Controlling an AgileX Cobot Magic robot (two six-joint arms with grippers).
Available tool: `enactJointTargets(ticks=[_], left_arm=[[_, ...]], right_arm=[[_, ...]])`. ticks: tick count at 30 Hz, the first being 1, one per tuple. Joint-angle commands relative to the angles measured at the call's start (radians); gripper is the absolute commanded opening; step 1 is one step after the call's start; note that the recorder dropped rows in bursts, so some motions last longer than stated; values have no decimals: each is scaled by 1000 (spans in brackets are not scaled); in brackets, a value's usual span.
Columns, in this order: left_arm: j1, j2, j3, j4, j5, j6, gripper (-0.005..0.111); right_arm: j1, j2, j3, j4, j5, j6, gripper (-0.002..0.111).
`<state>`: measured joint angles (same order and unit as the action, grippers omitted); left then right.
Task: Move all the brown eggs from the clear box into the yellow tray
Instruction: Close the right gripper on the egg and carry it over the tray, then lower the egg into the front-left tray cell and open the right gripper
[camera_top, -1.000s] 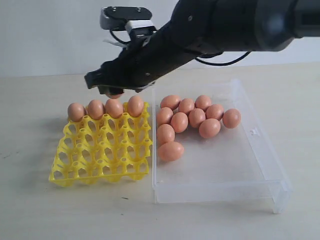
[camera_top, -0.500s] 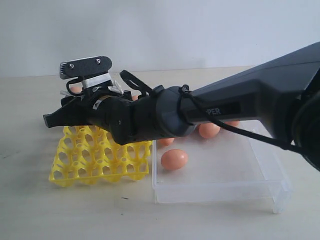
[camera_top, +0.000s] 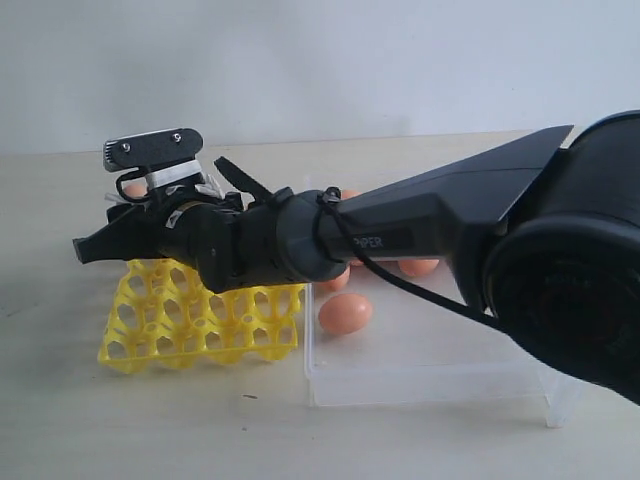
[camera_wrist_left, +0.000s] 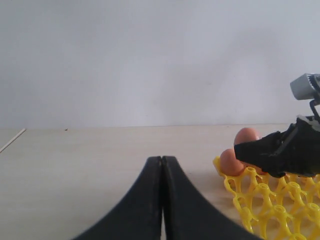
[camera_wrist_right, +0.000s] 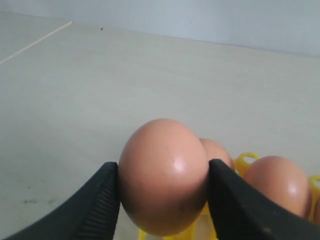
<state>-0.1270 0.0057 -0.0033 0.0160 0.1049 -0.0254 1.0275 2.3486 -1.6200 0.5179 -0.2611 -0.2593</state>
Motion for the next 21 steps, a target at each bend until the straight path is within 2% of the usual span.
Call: enactJointTargets(ticks=[1,5,15,21], left_arm=[[-3,-6,3,-7,-2,-4,0],[-3,-6,3,-7,-2,-4,0],[-3,-6,3,-7,-2,-4,0],[-3,-6,3,-7,-2,-4,0]], right_arm=[[1,8,-16,-5,11,-7,0],[1,8,-16,-5,18,-7,3],[1,8,-16,-5,26,-7,46],[1,8,-16,-5,26,-7,60]])
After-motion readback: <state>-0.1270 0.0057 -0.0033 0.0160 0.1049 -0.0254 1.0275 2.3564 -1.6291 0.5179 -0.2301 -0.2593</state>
